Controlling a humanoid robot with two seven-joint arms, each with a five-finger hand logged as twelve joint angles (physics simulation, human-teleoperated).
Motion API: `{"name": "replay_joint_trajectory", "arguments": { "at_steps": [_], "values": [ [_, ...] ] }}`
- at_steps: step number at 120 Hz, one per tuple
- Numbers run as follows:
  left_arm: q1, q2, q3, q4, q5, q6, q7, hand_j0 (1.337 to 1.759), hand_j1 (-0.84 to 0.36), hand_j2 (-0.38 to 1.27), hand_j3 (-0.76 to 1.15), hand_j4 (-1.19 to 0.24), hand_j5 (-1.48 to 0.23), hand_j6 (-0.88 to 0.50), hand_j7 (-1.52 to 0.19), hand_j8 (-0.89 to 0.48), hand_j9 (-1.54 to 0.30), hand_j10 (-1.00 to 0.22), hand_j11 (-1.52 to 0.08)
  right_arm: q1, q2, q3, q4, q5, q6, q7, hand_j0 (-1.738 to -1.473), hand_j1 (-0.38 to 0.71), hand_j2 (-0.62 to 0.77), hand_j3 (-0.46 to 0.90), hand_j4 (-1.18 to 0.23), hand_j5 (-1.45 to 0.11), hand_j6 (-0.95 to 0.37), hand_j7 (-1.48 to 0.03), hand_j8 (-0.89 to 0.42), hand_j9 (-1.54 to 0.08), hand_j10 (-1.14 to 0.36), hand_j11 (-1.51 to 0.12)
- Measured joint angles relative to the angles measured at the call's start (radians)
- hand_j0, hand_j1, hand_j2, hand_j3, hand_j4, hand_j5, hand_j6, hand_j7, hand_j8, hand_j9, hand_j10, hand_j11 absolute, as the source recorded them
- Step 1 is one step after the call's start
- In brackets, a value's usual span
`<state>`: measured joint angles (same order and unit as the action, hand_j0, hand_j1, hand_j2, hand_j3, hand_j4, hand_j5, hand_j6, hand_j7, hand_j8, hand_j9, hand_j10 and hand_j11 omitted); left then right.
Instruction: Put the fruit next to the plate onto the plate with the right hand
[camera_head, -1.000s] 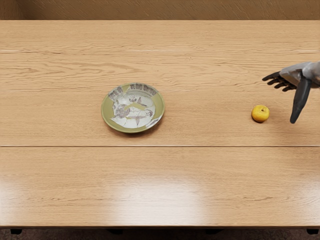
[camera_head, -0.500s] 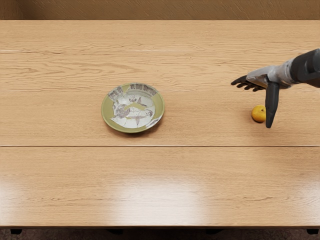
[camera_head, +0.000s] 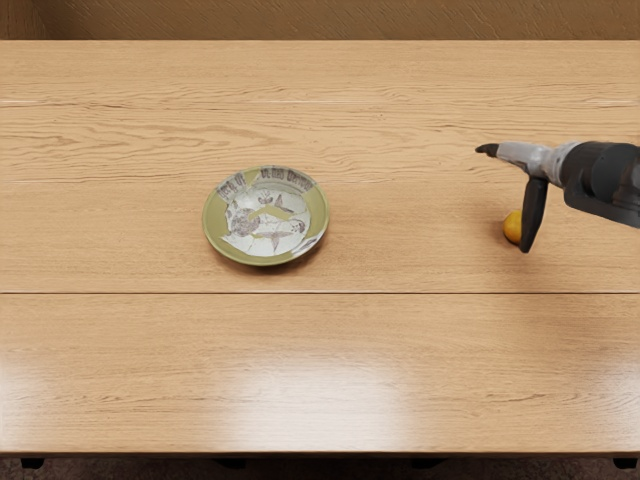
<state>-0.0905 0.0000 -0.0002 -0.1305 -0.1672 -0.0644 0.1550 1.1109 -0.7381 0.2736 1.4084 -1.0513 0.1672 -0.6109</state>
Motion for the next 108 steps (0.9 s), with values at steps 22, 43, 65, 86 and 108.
{"name": "replay_joint_trajectory", "arguments": {
  "at_steps": [22,43,65,86,108],
  "values": [
    [0.0,0.0,0.0,0.0,0.0,0.0,0.0,1.658,0.32,0.0,0.0,-0.02,-0.03,-0.02,-0.03,-0.02,-0.03,-0.02,-0.03,-0.046,0.02,-0.002,-0.011,-0.095,-0.043,0.0,-1.658,-0.35,0.0,0.0,0.0,0.0,-0.01,0.0,-0.01,0.0,0.0,0.0],
    [0.0,0.0,0.0,0.0,0.0,0.0,0.0,1.658,0.32,0.0,0.0,-0.02,-0.03,-0.02,-0.03,-0.02,-0.03,-0.02,-0.03,-0.088,0.019,-0.001,-0.005,-0.129,-0.061,0.0,-1.658,-0.35,0.0,0.0,0.0,0.0,-0.01,0.0,-0.01,0.0,0.0,0.0],
    [0.0,0.0,0.0,0.0,0.0,0.0,0.0,1.658,0.32,0.0,0.0,-0.02,-0.03,-0.02,-0.03,-0.02,-0.03,-0.02,-0.03,-0.126,0.018,-0.001,0.004,-0.154,-0.091,0.0,-1.658,-0.35,0.0,0.0,-0.01,0.0,-0.01,0.0,-0.01,0.0,0.0,0.0],
    [0.0,0.0,0.0,0.0,0.0,0.0,0.0,1.658,0.32,0.0,0.0,-0.02,-0.03,-0.02,-0.03,-0.02,-0.03,-0.02,-0.03,-0.156,0.022,0.0,0.004,-0.205,-0.145,0.0,-1.658,-0.31,0.0,0.0,-0.04,-0.04,-0.04,-0.04,-0.04,-0.04,-0.04,-0.04],
    [0.0,0.0,0.0,0.0,0.0,0.0,0.0,1.658,0.32,0.0,0.0,-0.02,-0.03,-0.02,-0.03,-0.02,-0.03,-0.02,-0.03,-0.172,0.023,-0.001,0.002,-0.222,-0.164,0.0,-1.658,-0.24,-0.02,0.0,-0.1,-0.12,-0.1,-0.12,-0.1,-0.12,-0.1,-0.12]
  ]
}}
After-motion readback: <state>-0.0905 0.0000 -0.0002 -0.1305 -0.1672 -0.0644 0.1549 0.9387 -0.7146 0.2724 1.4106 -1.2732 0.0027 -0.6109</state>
